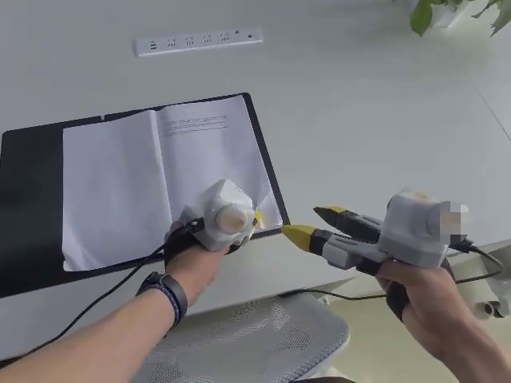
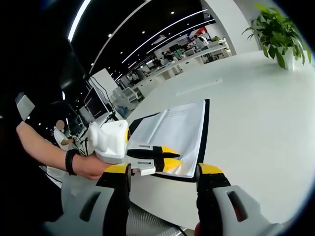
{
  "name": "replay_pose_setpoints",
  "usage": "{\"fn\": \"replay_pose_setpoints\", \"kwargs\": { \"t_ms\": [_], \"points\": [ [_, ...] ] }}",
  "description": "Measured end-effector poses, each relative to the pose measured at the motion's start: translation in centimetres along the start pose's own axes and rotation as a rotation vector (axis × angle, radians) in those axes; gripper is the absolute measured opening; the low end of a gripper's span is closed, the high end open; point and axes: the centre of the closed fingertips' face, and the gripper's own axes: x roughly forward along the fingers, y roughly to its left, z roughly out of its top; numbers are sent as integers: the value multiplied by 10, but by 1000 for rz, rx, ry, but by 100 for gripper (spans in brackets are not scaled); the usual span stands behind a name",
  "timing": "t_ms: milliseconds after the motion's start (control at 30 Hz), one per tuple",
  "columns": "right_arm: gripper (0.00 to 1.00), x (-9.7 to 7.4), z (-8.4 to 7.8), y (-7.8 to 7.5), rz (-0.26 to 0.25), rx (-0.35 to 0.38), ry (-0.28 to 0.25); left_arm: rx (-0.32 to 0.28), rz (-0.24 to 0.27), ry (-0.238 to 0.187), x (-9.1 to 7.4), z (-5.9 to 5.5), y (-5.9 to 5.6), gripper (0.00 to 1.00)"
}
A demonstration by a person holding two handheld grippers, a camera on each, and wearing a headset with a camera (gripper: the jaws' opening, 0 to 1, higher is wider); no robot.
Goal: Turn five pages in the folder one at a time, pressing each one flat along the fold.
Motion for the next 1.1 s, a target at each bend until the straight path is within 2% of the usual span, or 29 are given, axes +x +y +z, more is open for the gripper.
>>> {"fn": "replay_pose_setpoints", "kwargs": {
  "t_ms": [167,400,567,833,1000,1067,1100],
  "points": [
    [52,-1,-1,-1,-1,3,-1,10,-9,-6,1,1,-5,2],
    [52,0,-3,-2,-3,11,-2,2,-13,-13,0,1,-3,1],
    [52,5,-2,-5,2,12,-2,-53,-26,-20,0,0,-2,0],
    [49,37,9,-18,25,16,-3,-56,-32,-22,0,-1,-2,0],
    [47,68,9,-27,52,25,24,-53,-35,-23,0,-2,-1,0],
    [45,76,8,-29,60,32,30,-54,-36,-23,1,-2,-1,0],
    [45,76,11,-24,64,39,33,-53,-36,-22,1,-2,-1,0]
  ]
}}
